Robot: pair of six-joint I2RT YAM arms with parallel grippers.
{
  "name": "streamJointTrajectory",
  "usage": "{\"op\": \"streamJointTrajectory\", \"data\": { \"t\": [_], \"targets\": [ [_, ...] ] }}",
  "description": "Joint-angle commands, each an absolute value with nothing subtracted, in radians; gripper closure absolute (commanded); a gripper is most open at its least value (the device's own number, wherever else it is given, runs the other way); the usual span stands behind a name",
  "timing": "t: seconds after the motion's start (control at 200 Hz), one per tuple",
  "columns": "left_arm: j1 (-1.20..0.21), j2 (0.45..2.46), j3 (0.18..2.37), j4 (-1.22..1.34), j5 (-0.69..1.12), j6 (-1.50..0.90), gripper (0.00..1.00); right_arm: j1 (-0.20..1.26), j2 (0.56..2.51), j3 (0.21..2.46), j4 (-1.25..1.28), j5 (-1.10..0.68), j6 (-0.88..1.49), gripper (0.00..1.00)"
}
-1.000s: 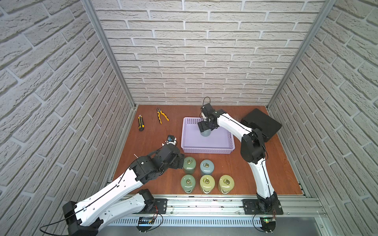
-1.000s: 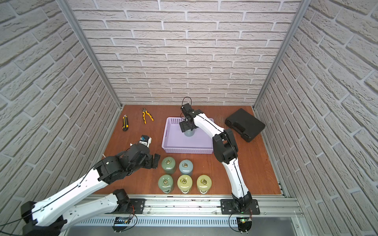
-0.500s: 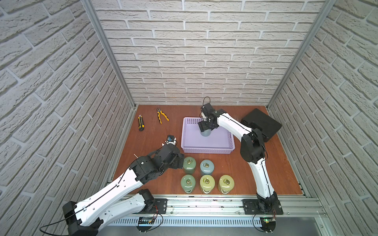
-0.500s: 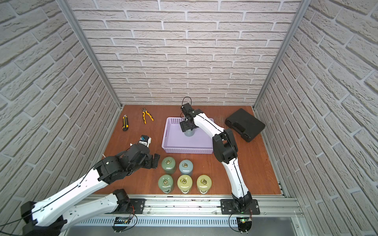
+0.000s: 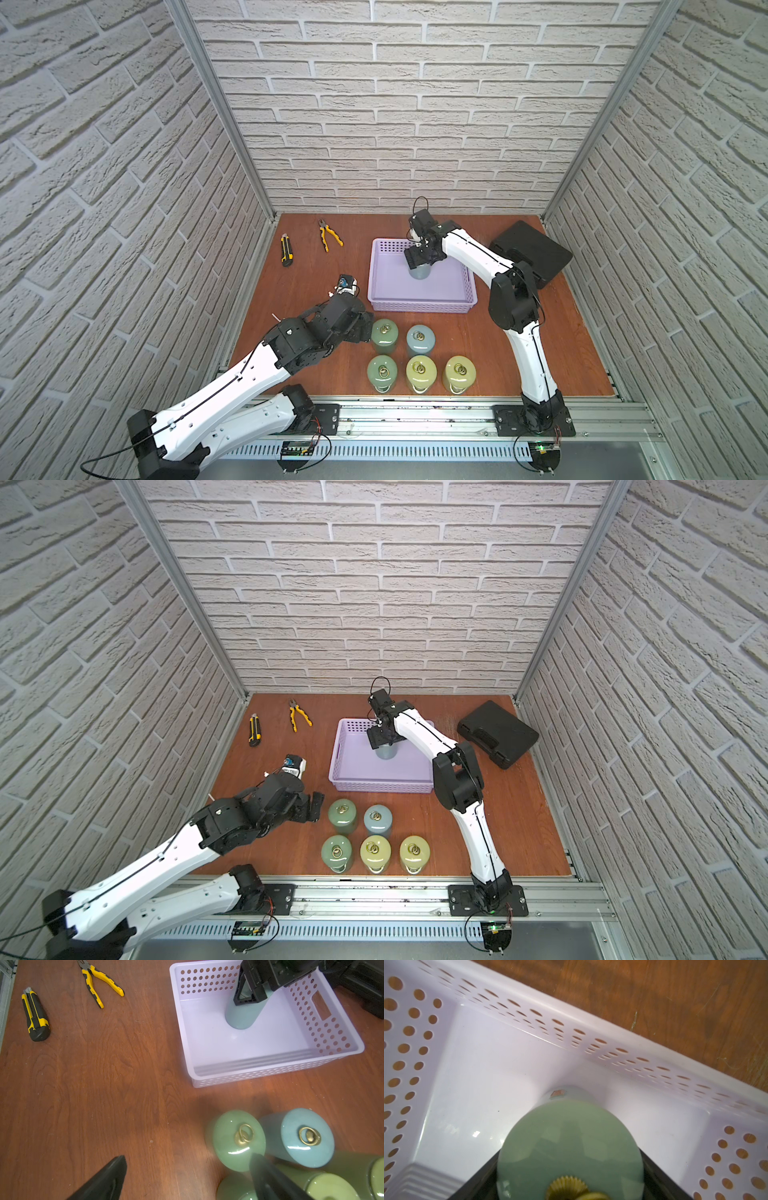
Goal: Take the tea canister out of the basket
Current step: Pick up the tea canister from the basket.
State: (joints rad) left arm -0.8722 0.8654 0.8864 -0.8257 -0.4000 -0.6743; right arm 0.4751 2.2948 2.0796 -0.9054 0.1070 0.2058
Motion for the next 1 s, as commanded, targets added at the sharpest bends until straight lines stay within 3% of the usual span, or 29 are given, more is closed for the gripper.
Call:
{"op": "streamJointTrajectory", "data": {
  "t": [0.0,0.995],
  "targets": [
    [-0.865,0.859,0.87,-0.779,-0.416,-0.666,0.02,0.471,2.177,2.119,-0.911,0.116,0.216,0.54],
    [-0.854,0.824,0.861,-0.834,-0.438,-0.711,0.02,0.478,1.798,1.864,-0.942,0.137,0.257,0.55]
  ]
}}
